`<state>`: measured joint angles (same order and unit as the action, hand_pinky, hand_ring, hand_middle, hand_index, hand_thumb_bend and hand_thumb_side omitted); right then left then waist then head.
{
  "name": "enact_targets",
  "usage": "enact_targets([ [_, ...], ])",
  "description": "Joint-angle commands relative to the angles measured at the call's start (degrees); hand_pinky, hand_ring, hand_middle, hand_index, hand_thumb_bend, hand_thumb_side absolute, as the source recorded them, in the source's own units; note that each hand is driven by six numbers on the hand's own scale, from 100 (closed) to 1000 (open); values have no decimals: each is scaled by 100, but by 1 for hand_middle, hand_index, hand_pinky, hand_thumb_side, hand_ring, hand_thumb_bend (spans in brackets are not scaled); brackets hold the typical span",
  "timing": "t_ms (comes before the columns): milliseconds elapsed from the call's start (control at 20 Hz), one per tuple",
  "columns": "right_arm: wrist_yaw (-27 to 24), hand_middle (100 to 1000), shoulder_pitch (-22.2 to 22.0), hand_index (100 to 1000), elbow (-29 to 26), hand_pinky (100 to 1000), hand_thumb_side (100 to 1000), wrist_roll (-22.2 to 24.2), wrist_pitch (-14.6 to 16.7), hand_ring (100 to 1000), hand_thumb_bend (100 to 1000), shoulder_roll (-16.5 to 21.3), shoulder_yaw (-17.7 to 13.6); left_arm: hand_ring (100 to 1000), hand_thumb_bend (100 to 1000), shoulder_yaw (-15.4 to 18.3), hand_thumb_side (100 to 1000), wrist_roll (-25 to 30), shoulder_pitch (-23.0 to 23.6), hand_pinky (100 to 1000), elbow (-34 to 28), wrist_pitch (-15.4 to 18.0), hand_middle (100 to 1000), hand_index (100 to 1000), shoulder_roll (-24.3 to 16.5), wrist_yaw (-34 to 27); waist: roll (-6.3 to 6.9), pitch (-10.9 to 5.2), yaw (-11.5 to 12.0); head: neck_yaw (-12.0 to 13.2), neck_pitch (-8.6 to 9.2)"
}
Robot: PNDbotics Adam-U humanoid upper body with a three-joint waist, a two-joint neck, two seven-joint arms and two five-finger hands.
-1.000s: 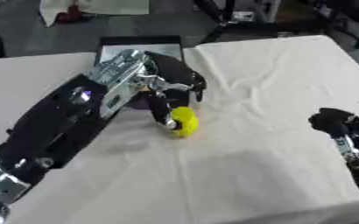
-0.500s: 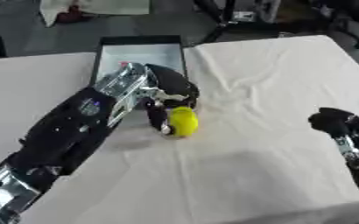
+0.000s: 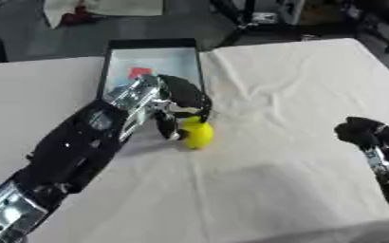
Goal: Pick up objects on the table and place them in the box.
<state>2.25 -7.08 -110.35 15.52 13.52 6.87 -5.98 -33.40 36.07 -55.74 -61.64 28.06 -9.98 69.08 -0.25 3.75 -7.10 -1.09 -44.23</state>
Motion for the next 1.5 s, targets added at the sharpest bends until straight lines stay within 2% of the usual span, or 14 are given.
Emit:
enact_targets([
  [50,-48,689,35,793,-86,809,644,9,15,777,100,75,-16,798,100,164,118,-507,-89,805,-69,243,790,490,-72,328,-85,-82,2,2,11],
  [250,-47,689,24,793,-84,809,644,0,14,777,100,79,-26,800,100,326,119,-1072,-223,809,-382,6,791,486,-370,388,-82,-96,17,-8,11],
  [450,-38,690,10,793,-79,809,646,-4,11,777,100,81,-30,801,100,691,115,-959,-442,813,-931,-478,793,490,-823,156,-72,-108,49,-26,11],
  [550,-36,690,2,793,-76,809,648,-8,9,777,100,80,-33,800,100,936,110,-899,-532,813,-915,-815,793,495,-944,230,-72,-115,61,-34,11],
  [650,-36,690,-2,793,-73,809,649,-9,7,777,100,78,-31,793,100,1135,111,-886,-607,807,-587,-1105,787,498,-931,490,-75,-119,65,-34,11],
  [800,-38,690,-7,793,-66,809,655,4,4,777,100,67,-18,782,100,1440,121,-915,-699,795,495,-1559,781,536,-677,782,-87,-117,63,-24,11],
  [850,-39,690,-6,793,-63,809,656,10,3,777,100,61,-13,783,108,1545,122,-974,-708,794,812,-1713,784,581,-578,943,-92,-112,59,-24,11],
  [950,-45,690,1,793,-63,809,655,19,3,777,100,50,-4,785,209,1773,439,-1201,-700,793,1316,-2067,800,726,-390,1289,-104,-101,50,-12,11],
  [1000,-48,690,4,793,-63,809,656,21,2,777,100,45,-5,791,314,1875,646,-1364,-692,796,1504,-2256,818,812,-312,1448,-110,-96,46,-7,11],
  [1100,-51,690,12,793,-63,809,656,19,1,777,100,35,-8,798,430,2037,896,-1724,-673,801,1718,-2623,840,895,-214,1683,-119,-85,40,-5,11],
  [1200,-51,690,19,793,-63,809,658,12,-2,777,100,29,-16,800,473,2129,1000,-2037,-654,802,1678,-2875,851,926,-225,1723,-119,-78,43,-9,11],
  [1250,-49,690,19,793,-61,809,659,8,-4,777,100,28,-20,799,466,2175,1000,-2183,-640,802,1572,-2987,852,931,-268,1668,-118,-76,51,-15,11],
  [1400,-39,690,19,793,-59,809,657,2,-7,777,100,30,-27,773,327,2307,1000,-2594,-533,792,982,-3311,827,920,-532,1199,-110,-79,89,-26,11],
  [1500,-34,690,19,793,-59,809,658,-5,-8,777,100,33,-37,747,242,2418,988,-2869,-356,781,340,-3537,799,905,-795,626,-104,-81,117,-35,11],
])
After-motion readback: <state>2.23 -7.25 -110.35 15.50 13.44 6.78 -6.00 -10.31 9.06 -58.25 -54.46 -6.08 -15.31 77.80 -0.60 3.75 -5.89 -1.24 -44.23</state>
